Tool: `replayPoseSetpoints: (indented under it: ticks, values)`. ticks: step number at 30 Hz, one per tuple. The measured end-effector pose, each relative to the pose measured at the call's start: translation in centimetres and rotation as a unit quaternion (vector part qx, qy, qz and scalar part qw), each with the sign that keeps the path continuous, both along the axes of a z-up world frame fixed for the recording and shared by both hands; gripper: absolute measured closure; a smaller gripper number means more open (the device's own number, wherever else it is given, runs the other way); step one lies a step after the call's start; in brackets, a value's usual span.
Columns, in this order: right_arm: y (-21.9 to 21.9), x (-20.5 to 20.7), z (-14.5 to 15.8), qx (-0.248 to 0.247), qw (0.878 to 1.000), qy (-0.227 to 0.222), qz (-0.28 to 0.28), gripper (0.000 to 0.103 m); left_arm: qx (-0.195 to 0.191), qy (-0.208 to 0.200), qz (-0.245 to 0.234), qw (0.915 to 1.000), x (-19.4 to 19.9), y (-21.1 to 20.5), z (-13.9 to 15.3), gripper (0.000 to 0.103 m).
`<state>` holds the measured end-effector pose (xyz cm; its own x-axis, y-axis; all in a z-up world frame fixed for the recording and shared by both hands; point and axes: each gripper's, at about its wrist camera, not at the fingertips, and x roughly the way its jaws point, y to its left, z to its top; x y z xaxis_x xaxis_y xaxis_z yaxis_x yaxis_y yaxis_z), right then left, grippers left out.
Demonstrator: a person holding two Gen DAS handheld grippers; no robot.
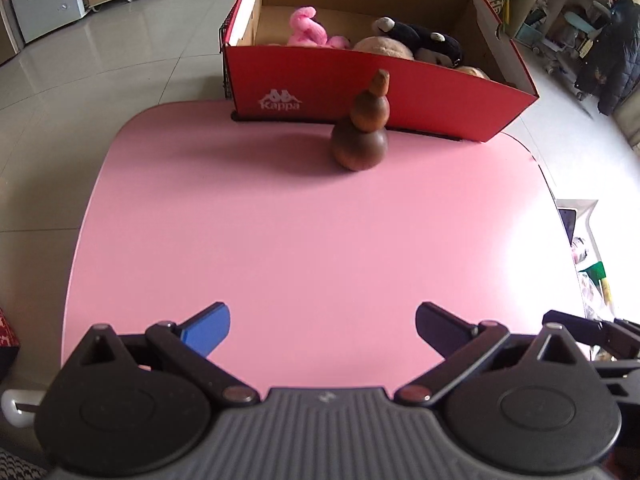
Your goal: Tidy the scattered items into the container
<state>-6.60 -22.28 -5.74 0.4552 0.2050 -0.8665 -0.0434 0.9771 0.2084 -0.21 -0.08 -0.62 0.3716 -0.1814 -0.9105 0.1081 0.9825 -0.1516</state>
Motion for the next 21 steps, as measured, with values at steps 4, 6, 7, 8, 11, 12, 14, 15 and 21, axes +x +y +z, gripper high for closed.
replayPoseSetpoints:
  ticks: [4, 6, 7, 8, 11, 12, 14, 15, 21]
  values:
    - [0.5, -1.1, 0.4, -0.024, 1.000, -0.016, 0.012, 0.015, -0.014, 0.000, 0.000, 0.9999, -1.2, 0.2, 0.0, 0.000]
    - [0.6, -1.5, 0.6, -0.017, 0.999, -0.021, 0.018, 0.015, -0.016, -0.005, 0.002, 0.9998, -1.6, 0.3, 0.2, 0.000]
    - [0.7, -1.8, 0.6, -0.016, 0.999, -0.021, 0.020, 0.015, -0.016, -0.007, 0.006, 0.9998, -1.7, 0.4, 0.3, 0.000]
    - [0.7, -2.0, 0.5, -0.016, 0.999, -0.021, 0.022, 0.015, -0.016, -0.008, 0.010, 0.9998, -1.9, 0.6, 0.4, 0.000]
    - [1.0, -2.5, 0.3, -0.038, 0.999, -0.022, 0.024, 0.015, -0.015, -0.013, 0.020, 0.9996, -2.3, 1.0, 0.6, 0.000]
    - [1.1, -2.7, 0.3, -0.043, 0.999, -0.023, 0.025, 0.015, -0.015, -0.012, 0.024, 0.9995, -2.4, 1.2, 0.6, 0.000]
    - [1.3, -2.9, 0.3, -0.053, 0.998, -0.024, 0.024, 0.015, -0.012, -0.012, 0.026, 0.9995, -2.5, 1.2, 0.5, 0.000]
    - [1.4, -3.1, 0.4, -0.058, 0.998, -0.025, 0.024, 0.015, -0.009, -0.015, 0.025, 0.9995, -2.6, 1.2, 0.4, 0.000]
    - [1.6, -4.0, 0.6, -0.070, 0.997, -0.017, 0.030, 0.015, -0.006, -0.029, 0.034, 0.9990, -3.1, 1.3, 1.0, 0.000]
